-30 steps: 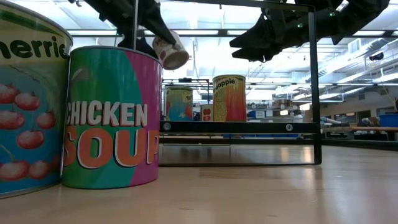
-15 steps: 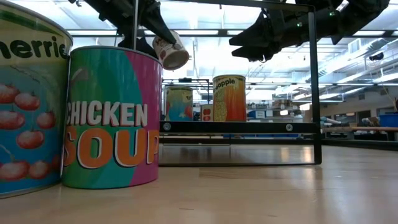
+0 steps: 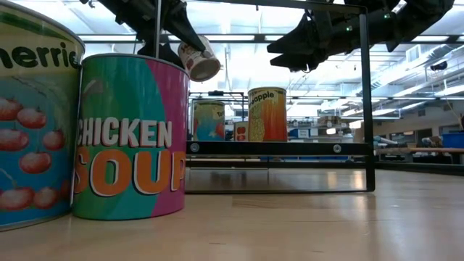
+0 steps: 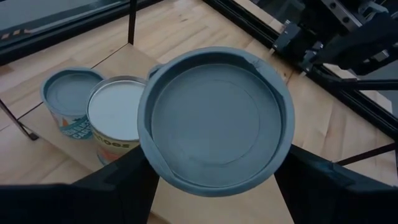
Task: Pick and place cans onto a shelf
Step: Put the canned meatball sauce on the shelf, then put the canned spaghetti sauce on the shelf
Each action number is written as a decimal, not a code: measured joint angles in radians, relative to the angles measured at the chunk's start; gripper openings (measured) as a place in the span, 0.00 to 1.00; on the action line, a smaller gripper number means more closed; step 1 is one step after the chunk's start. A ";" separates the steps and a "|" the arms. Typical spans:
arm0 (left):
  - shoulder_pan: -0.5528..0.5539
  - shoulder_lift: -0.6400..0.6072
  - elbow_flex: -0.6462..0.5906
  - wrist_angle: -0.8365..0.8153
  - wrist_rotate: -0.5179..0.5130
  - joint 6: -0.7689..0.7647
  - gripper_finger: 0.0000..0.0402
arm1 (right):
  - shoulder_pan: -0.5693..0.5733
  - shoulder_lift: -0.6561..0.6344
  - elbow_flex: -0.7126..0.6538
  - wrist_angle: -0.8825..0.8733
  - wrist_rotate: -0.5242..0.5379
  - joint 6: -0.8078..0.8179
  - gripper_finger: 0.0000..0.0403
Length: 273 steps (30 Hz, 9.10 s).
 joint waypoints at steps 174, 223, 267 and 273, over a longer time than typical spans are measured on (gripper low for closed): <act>-0.276 -0.015 -0.559 0.231 -0.301 -0.078 0.97 | 0.034 0.082 0.000 0.052 0.007 0.037 0.99; -0.237 0.019 0.205 -0.180 -0.447 0.248 0.73 | 0.115 0.035 0.052 0.091 0.206 -0.142 0.99; -0.215 0.282 0.318 0.084 -0.431 0.494 0.79 | 0.201 0.339 0.335 0.065 0.386 -0.270 0.76; -0.216 0.282 0.318 0.084 -0.440 0.519 0.79 | 0.201 0.339 0.335 0.066 0.384 -0.270 0.76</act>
